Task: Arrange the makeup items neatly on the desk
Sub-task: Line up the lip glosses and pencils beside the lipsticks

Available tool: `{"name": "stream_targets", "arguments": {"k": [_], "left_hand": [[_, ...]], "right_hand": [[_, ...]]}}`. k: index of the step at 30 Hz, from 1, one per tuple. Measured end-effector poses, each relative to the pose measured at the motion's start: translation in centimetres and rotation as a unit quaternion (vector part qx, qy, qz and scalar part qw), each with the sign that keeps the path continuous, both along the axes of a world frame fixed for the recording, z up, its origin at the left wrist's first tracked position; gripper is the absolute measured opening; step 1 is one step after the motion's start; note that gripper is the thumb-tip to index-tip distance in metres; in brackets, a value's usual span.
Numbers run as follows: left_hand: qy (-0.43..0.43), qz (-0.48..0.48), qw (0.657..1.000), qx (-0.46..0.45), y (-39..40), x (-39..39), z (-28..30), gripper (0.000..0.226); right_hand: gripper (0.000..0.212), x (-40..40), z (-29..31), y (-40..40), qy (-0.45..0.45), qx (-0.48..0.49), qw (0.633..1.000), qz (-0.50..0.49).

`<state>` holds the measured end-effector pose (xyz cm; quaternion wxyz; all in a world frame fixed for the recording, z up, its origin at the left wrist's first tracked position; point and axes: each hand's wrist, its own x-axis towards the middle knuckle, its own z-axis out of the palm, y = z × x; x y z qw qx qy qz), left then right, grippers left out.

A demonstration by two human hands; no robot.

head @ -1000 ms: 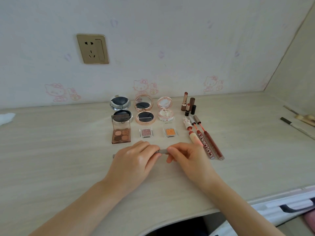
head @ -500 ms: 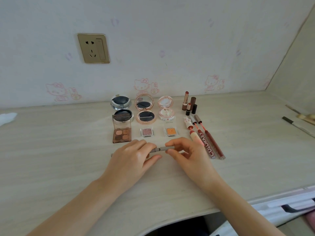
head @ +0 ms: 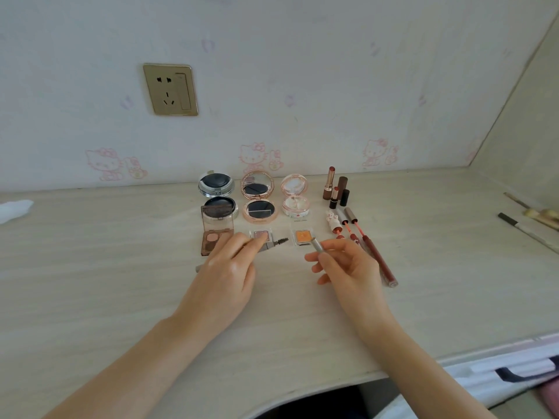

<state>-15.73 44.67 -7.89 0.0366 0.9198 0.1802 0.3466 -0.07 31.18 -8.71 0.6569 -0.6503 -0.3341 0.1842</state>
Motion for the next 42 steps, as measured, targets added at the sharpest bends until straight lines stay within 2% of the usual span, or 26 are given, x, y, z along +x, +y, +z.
{"name": "stream_targets", "arguments": {"k": [7,9,11,14,18,21,23,32,37,42], "left_hand": [[-0.049,-0.041,0.993,-0.097,-0.9,0.5,1.1,0.046],[-0.059,-0.046,0.991,-0.112,-1.3,0.8,1.4,0.029],[-0.051,-0.05,0.993,-0.091,-1.5,1.1,1.7,0.012],[-0.038,-0.068,0.993,-0.09,-1.8,1.8,1.9,0.003],[-0.049,-0.106,0.981,-0.158,-2.6,3.9,2.0,0.015],[-0.084,-0.12,0.956,-0.253,-3.5,6.0,2.3,0.018],[-0.089,-0.122,0.95,-0.273,-4.3,7.3,2.5,0.019],[0.001,-0.143,0.96,-0.239,-7.5,13.7,2.4,0.024],[0.055,-0.127,0.975,-0.176,-8.8,17.7,2.6,0.03],[0.12,-0.082,0.987,-0.075,-9.7,20.8,2.2,0.039]], "right_hand": [[0.018,-0.1,0.4,0.0,-0.006,0.003,1.0,0.002],[0.019,-0.1,0.7,-0.1,-0.005,0.002,1.0,0.004],[0.02,0.0,1.1,-0.5,-0.015,0.001,1.0,0.009],[0.023,0.7,2.1,-1.4,-0.045,-0.002,0.999,0.012],[0.019,2.6,3.4,-3.0,-0.064,-0.018,0.998,-0.009],[0.017,4.3,4.2,-4.2,-0.101,-0.05,0.993,-0.025],[0.017,5.5,4.5,-4.9,-0.124,-0.069,0.989,-0.043],[0.007,12.0,3.9,-7.6,-0.173,-0.152,0.965,-0.122],[0.004,15.2,3.2,-8.2,-0.16,-0.182,0.958,-0.153],[0.003,17.3,2.4,-7.7,-0.15,-0.239,0.948,-0.15]]}}
